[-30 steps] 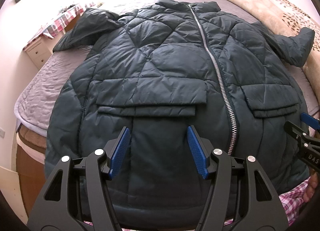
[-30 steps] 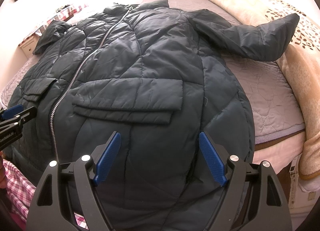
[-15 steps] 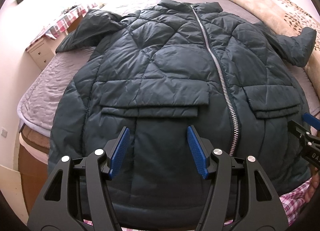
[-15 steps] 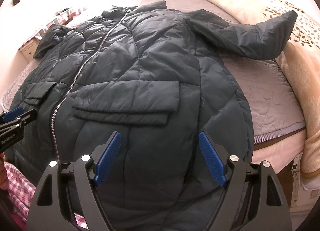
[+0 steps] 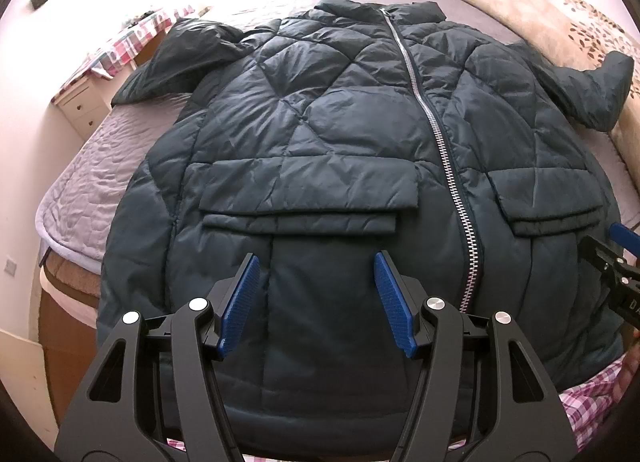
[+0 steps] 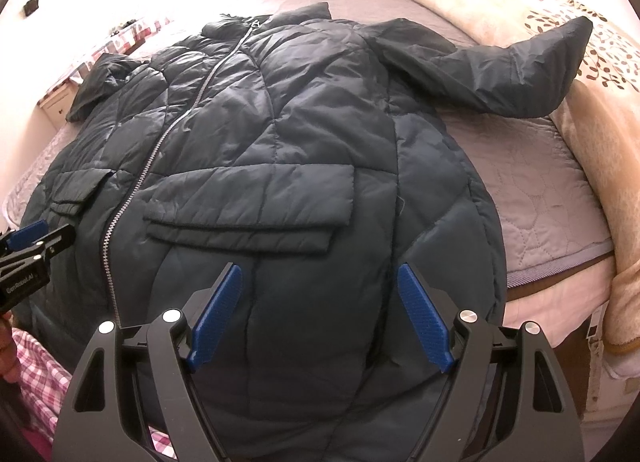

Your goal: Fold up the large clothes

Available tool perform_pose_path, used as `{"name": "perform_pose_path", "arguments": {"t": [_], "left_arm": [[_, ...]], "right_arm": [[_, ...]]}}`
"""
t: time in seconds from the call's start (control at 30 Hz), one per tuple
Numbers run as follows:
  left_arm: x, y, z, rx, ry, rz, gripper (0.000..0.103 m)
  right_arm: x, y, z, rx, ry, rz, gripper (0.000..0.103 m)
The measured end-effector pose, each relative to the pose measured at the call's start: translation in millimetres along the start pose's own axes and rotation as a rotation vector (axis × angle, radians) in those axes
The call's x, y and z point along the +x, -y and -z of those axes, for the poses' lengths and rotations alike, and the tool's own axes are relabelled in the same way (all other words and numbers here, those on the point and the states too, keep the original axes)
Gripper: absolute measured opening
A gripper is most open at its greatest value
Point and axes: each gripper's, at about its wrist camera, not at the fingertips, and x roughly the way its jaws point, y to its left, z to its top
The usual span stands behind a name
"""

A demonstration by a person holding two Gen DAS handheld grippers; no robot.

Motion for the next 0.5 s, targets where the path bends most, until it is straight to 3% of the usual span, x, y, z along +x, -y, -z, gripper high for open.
{"name": "perform_pose_path", "arguments": {"t": [0.37, 0.5], "left_arm": [[5, 6, -3, 0.017, -0.008, -0.016, 0.063], [3, 8, -6, 0.030, 0.001, -0.016, 0.069]], "right_arm": [[2, 15, -1, 0.059, -0.005, -0.021, 0.079], [-4, 32, -11, 0.108, 0.016, -0.042, 0.079]]}}
